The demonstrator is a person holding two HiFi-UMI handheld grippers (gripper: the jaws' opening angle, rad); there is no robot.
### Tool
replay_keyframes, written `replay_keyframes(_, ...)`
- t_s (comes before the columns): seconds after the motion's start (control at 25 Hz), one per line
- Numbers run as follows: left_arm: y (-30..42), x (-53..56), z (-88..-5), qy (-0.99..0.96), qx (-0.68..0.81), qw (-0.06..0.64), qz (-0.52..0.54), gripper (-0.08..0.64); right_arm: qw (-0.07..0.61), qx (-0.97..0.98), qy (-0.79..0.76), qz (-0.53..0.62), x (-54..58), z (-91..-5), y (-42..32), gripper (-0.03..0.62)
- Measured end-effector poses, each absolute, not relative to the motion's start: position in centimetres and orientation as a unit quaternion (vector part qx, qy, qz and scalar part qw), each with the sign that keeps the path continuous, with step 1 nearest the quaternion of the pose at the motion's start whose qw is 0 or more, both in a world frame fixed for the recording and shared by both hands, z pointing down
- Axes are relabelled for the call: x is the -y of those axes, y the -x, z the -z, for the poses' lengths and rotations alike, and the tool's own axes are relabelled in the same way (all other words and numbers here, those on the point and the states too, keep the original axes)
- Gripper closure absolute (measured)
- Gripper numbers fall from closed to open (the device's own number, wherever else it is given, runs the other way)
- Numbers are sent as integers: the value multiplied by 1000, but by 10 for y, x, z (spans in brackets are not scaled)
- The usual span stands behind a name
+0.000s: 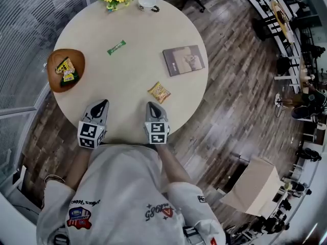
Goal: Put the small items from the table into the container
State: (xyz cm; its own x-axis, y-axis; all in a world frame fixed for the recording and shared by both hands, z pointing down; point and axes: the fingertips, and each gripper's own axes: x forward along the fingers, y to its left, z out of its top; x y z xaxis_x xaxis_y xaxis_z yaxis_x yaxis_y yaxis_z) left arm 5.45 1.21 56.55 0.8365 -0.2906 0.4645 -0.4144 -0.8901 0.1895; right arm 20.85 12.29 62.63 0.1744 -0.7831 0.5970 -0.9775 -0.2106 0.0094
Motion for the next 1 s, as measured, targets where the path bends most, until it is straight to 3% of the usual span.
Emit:
replay_keyframes(0.12, -46, -13, -568, -944, 191, 146, -225, 554, 250, 581, -735, -244, -127, -651, -245, 579)
replay_keyframes(0.24, -38, -10, -569, -941, 201, 148, -229, 554, 300, 578, -707, -276, -125, -683, -272, 375)
replay_keyframes(0.44, -24, -7, -571, -936, 216, 149, -236, 554, 345, 569, -688, -289, -116, -709, -301, 299)
replay_keyframes(0.84, -14, -2, -574, -930, 232, 152, -241, 554, 356, 555, -662, -356, -117, -740, -297, 290)
replay_keyframes(1.0, -16, -1, -575, -931, 231, 155, -236, 554, 344, 566, -639, -390, -127, -744, -280, 362)
